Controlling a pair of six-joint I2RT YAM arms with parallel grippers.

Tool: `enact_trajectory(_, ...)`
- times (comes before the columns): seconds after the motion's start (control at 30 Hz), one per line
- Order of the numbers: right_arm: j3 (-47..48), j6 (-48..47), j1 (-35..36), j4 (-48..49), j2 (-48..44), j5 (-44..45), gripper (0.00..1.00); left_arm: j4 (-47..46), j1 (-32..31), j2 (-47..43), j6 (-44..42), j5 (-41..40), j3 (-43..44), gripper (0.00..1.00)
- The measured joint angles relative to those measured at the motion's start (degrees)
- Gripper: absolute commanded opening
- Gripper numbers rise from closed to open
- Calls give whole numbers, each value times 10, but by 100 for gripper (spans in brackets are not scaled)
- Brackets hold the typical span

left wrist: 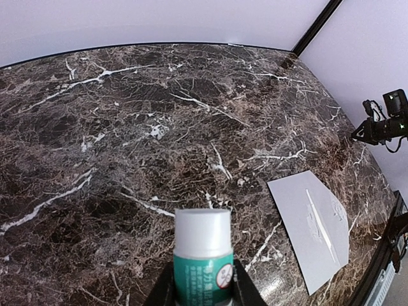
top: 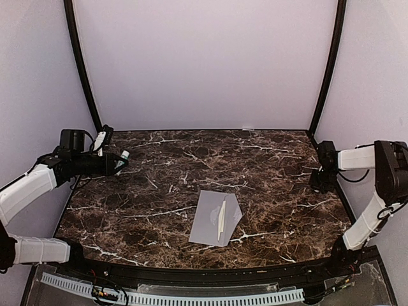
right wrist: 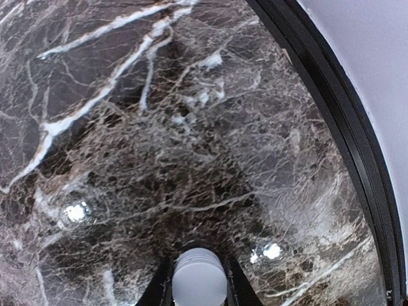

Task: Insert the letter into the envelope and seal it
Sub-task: Place the solid glue cap at the center of the board.

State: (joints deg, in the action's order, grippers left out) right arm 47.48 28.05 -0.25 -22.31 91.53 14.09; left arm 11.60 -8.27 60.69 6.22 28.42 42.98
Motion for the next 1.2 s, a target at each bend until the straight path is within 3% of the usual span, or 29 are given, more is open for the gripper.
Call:
enact_trajectory(0.2,11,-8,-18,13,24,-3,15,2,4,5,-1,0,0,1)
enact_trajectory(0.67,14,-12,-24,29,32,-10,41,5,7,13,-2,0,0,1)
enact_trajectory(1.0,14,-11,-25,26,28,-15,72,5,7,13,-2,3,0,0)
enact_trajectory(1.2,21,-19,-25,-17,-31,-18,75,0,8,-3,8,28,-5,0)
